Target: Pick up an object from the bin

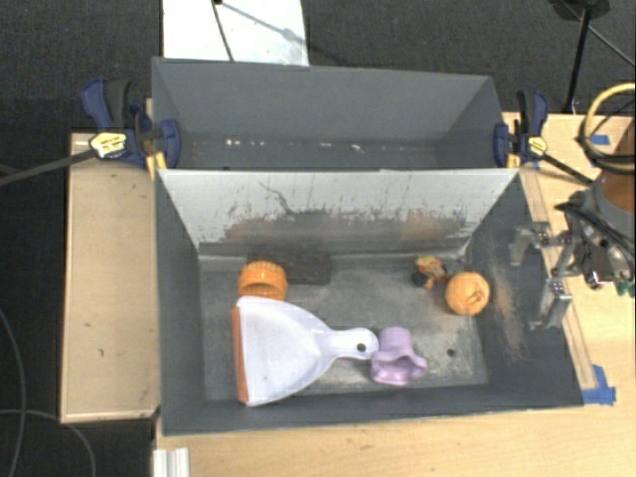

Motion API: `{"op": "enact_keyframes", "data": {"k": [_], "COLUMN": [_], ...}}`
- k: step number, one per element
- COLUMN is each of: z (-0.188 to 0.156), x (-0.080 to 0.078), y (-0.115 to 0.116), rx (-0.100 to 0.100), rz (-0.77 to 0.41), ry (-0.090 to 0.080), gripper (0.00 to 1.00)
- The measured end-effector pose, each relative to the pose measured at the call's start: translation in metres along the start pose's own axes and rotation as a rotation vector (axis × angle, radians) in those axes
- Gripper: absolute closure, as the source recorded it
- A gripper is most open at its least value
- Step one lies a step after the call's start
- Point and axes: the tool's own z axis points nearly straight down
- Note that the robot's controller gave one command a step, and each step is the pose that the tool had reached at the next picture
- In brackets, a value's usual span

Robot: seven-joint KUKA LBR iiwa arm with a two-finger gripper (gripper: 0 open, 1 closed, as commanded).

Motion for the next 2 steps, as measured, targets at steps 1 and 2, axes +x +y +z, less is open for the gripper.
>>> {"op": "enact_keyframes", "data": {"k": [1, 2], "z": [-0.005, 0.045], "x": [-0.001, -0.017], "y": [0.001, 0.0], "rx": [0.003, 0.002], "rz": [-0.006, 0.134], "ry": [-0.008, -0.011], "gripper": [0.0, 0.0]}}
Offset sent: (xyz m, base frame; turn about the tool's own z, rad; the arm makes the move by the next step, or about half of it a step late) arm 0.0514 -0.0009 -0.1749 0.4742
